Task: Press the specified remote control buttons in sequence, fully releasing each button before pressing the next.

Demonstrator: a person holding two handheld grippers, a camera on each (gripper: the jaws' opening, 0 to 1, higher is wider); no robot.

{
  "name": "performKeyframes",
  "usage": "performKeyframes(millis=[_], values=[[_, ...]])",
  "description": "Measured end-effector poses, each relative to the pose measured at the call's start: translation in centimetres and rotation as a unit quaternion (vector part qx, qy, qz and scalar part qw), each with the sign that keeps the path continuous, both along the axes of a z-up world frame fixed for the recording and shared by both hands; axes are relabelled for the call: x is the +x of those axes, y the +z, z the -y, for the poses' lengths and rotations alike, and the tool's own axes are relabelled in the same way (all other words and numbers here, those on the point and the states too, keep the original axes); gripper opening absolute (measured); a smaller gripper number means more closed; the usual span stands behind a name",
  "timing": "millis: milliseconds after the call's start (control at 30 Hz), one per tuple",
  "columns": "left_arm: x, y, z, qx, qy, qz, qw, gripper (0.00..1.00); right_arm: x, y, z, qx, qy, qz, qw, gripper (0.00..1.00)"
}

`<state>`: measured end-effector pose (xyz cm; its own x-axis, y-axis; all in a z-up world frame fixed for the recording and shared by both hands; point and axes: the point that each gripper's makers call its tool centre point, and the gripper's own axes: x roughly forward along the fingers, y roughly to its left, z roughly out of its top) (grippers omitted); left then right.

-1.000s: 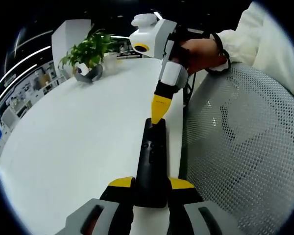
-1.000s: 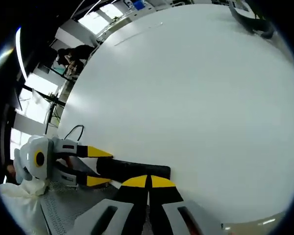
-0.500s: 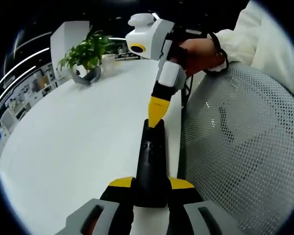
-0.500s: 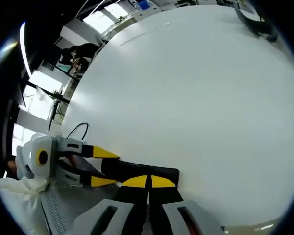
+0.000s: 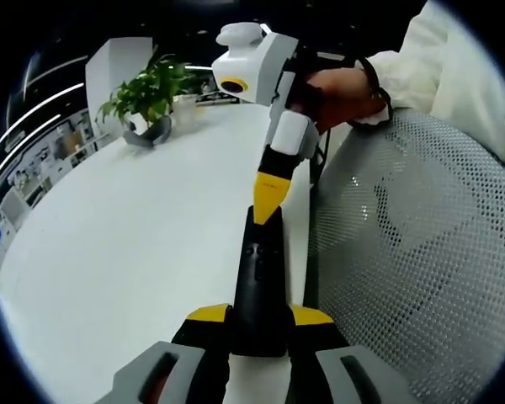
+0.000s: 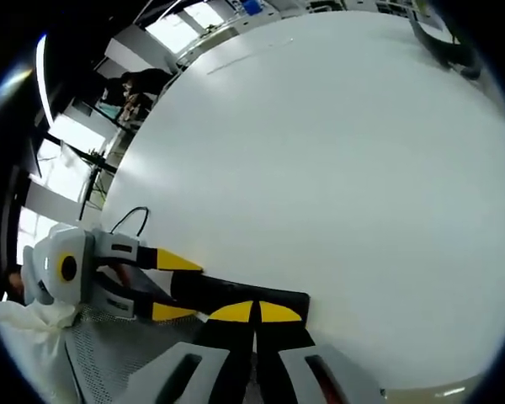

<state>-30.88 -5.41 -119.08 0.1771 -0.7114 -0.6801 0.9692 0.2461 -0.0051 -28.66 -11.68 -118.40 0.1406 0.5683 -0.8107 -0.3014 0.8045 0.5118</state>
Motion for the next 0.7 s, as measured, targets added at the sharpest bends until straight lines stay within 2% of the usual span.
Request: performKeyframes(millis=[233,500,700], values=[[-0.01,0.06,-0.03,-0.001,0.001,0.000,1.0000,0.25,0.13,-0.07,0.04,0.002,-0.003,0.000,1.0000,0.00],[0.00,0.04,0.00,-0.002,0.000,0.001,1.0000,0.25,0.03,0.02,-0.27,-0.014,0.019,0.020,0.9995,0.00],[0.01,0.03,0.02,-0.003,0.000,0.001,1.0000,0.25,0.15,0.05,-0.03,0.005,-0.005,-0.004,1.0000,0.00]])
